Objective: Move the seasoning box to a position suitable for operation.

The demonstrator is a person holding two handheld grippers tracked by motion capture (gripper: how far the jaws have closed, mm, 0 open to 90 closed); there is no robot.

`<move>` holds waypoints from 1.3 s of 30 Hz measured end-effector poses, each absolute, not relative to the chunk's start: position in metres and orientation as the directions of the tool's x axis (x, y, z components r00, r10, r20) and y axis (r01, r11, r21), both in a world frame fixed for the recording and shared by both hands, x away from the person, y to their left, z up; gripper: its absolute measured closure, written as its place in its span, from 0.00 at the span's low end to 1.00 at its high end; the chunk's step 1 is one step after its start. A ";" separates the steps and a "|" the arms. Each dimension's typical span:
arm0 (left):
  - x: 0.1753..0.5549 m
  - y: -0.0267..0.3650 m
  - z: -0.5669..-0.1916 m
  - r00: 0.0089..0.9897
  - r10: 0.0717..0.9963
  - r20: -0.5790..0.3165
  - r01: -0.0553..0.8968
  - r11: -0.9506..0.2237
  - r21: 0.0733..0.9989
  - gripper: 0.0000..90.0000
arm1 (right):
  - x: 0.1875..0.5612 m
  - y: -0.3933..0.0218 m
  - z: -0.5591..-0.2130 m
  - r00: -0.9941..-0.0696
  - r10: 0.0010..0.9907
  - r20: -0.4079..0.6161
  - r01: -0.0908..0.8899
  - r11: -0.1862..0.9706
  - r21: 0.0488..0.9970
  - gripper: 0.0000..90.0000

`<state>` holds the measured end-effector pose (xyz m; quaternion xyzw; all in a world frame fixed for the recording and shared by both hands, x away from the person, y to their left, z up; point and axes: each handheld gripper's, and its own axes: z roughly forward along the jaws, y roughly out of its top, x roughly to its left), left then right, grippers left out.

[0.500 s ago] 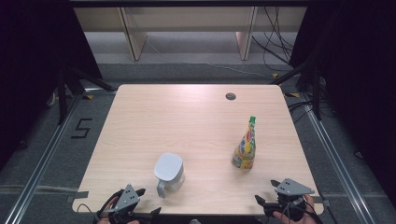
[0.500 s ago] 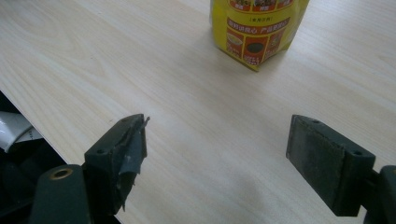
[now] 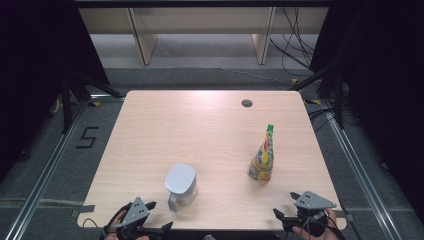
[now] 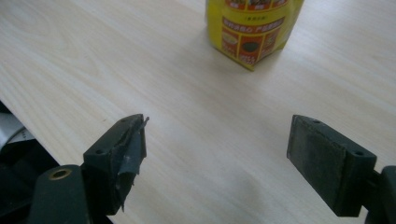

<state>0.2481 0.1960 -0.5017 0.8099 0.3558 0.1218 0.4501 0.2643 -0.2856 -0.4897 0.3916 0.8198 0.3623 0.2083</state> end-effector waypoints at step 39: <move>0.277 0.186 -0.498 0.665 0.745 0.052 0.365 -0.385 0.848 0.75 | 0.266 -0.288 -0.491 -0.597 0.799 -0.063 0.504 0.435 0.746 0.24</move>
